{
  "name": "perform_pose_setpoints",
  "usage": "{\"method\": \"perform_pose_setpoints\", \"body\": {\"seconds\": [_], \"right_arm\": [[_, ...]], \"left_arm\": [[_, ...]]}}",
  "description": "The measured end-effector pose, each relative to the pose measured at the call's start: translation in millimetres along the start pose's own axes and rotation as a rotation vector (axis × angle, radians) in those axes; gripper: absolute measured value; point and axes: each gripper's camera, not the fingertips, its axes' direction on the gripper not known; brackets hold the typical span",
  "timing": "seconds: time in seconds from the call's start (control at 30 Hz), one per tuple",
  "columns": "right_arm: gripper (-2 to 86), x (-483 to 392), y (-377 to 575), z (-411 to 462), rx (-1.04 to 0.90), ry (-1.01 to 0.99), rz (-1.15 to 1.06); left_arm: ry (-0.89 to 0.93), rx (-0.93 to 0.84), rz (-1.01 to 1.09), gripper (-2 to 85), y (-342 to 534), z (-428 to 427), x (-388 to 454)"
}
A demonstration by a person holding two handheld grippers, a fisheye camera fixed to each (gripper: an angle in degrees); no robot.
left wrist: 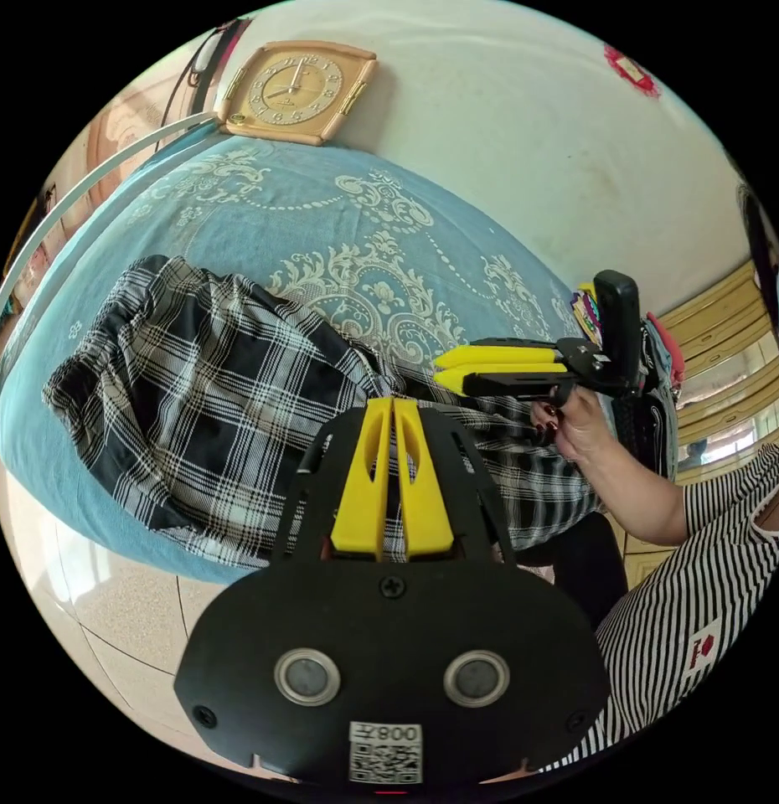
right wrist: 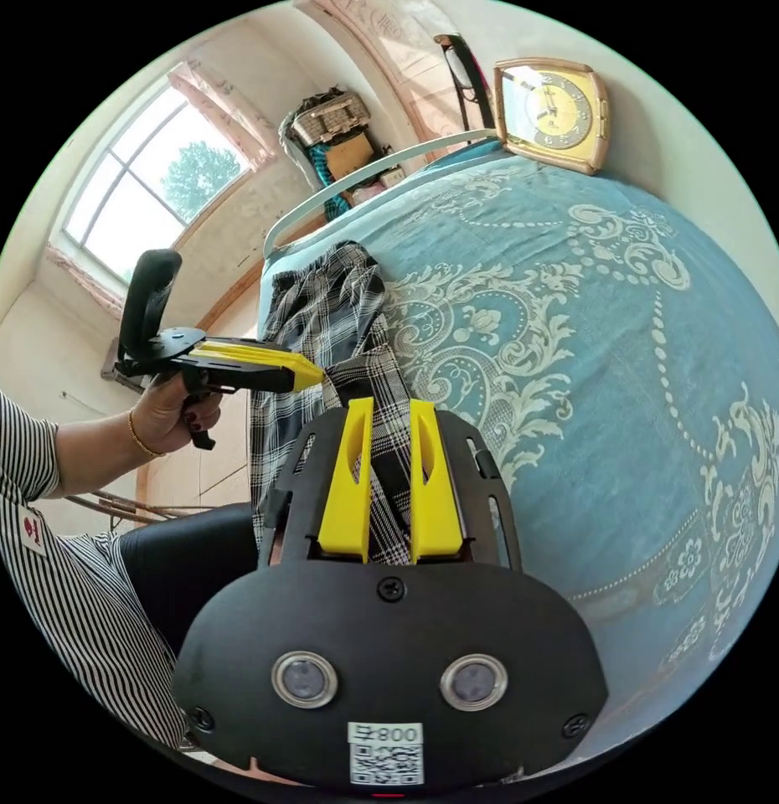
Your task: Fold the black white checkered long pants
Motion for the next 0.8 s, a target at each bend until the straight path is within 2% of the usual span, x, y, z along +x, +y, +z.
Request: {"method": "perform_pose_setpoints", "body": {"seconds": [0.13,0.4,0.8], "right_arm": [[8.2,1,-4,35,-0.097,0.001,-0.124],[7.4,46,50,11,0.001,0.003,-0.045],[7.5,69,85,43,-0.115,0.143,-0.107]], "left_arm": [[0.072,0.053,-0.043,0.2,10,-15,-24],[0.127,0.101,-0.006,0.3,9,-17,-48],[0.173,0.120,-0.032,0.3,21,-15,-80]]}}
